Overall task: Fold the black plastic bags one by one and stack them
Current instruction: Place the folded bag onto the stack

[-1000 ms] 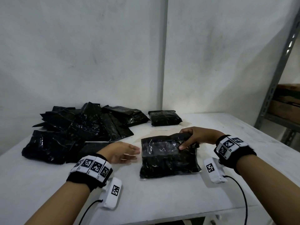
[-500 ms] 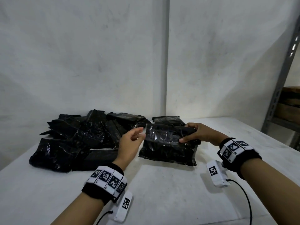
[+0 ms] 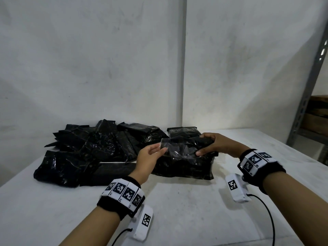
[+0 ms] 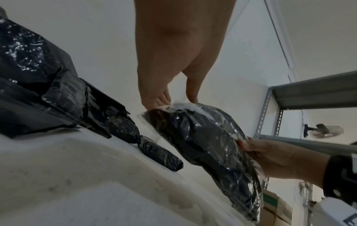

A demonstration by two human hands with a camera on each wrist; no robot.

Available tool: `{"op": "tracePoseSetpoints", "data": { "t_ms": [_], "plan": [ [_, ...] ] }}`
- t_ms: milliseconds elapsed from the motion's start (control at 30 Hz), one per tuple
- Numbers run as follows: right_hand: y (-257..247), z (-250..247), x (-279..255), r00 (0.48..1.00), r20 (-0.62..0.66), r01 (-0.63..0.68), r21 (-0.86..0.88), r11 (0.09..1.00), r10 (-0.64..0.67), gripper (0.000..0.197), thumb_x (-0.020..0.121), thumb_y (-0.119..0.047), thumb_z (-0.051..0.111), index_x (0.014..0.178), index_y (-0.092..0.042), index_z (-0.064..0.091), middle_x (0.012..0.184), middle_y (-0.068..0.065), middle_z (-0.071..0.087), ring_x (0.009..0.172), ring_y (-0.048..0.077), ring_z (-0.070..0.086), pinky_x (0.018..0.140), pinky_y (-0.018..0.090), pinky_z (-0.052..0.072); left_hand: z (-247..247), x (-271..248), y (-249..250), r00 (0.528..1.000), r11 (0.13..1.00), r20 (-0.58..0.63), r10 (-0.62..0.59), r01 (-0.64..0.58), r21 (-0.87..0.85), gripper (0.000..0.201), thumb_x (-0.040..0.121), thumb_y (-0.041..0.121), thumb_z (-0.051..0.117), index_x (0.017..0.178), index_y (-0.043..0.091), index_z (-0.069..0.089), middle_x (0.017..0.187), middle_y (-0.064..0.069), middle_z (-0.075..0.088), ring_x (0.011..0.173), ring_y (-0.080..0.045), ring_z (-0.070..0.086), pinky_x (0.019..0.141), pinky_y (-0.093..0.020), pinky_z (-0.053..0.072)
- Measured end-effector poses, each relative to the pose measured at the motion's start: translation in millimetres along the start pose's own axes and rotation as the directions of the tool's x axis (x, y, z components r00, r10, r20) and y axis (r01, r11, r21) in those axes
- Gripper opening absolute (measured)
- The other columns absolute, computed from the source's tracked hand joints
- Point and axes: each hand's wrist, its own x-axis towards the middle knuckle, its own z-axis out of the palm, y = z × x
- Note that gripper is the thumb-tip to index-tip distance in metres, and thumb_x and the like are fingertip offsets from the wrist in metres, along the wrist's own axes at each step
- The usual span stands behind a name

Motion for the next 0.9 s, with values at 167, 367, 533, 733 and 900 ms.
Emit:
{"op": "tracePoseSetpoints", "data": {
  "t_ms": [167, 367, 533, 733, 900],
  "plan": [
    [-2, -2, 0, 1.000, 0.011, 0.013, 0.011, 1.000, -0.013, 0.052, 0.061, -0.018, 0.091, 0.102, -0.008, 0.062, 0.083, 0.003, 0.064, 0.075, 0.016, 0.061, 0.057, 0.021, 0.045, -6, -1, 0, 0.998, 0.985, 0.039, -0.047, 0.053, -0.164, 0.032, 0.083, 0.002, 0.069, 0.115, 0.004, 0.064, 0.108, -0.011, 0.071, 0.098, -0.016, 0.068, 0.072, -0.015, 0.053],
    [-1, -2, 1, 1.000, 0.022, 0.019, 0.017, 1.000, -0.019, 0.053, 0.062, -0.018, 0.091, 0.104, -0.006, 0.061, 0.086, 0.006, 0.065, 0.077, 0.018, 0.062, 0.057, 0.022, 0.044, -9, -2, 7, 0.999, 0.957, -0.036, -0.024, 0.013, -0.290, 0.028, 0.082, -0.009, 0.064, 0.106, 0.005, 0.064, 0.096, -0.008, 0.070, 0.087, -0.015, 0.067, 0.075, -0.020, 0.057],
    [-3, 0, 0, 1.000, 0.013, 0.021, 0.039, 0.999, -0.021, 0.051, 0.066, -0.014, 0.088, 0.107, -0.003, 0.060, 0.086, 0.006, 0.063, 0.072, 0.014, 0.061, 0.053, 0.017, 0.043, -8, -1, 8, 0.999, 0.931, -0.017, -0.046, 0.037, -0.362, 0.031, 0.082, -0.004, 0.066, 0.113, 0.001, 0.062, 0.101, -0.011, 0.070, 0.092, -0.018, 0.067, 0.085, -0.026, 0.053],
    [-4, 3, 3, 0.999, 0.037, 0.032, 0.024, 0.999, -0.033, 0.071, 0.048, -0.033, 0.093, 0.106, -0.006, 0.062, 0.093, 0.010, 0.065, 0.086, 0.024, 0.062, 0.076, 0.036, 0.044, -11, -3, 10, 0.997, 0.940, -0.076, -0.023, -0.005, -0.342, 0.026, 0.083, 0.007, 0.069, 0.108, 0.001, 0.066, 0.099, -0.012, 0.071, 0.092, -0.021, 0.067, 0.079, -0.023, 0.056],
    [-10, 7, 3, 0.996, 0.063, 0.055, 0.042, 0.998, -0.058, 0.055, 0.054, -0.023, 0.092, 0.100, -0.011, 0.064, 0.087, 0.004, 0.065, 0.083, 0.019, 0.063, 0.070, 0.027, 0.047, -15, -3, 13, 0.962, 0.994, 0.257, -0.095, 0.108, -0.034, 0.066, 0.065, 0.047, 0.082, 0.117, 0.013, 0.063, 0.109, -0.003, 0.072, 0.106, -0.019, 0.065, 0.097, -0.036, 0.046]
  ]
}}
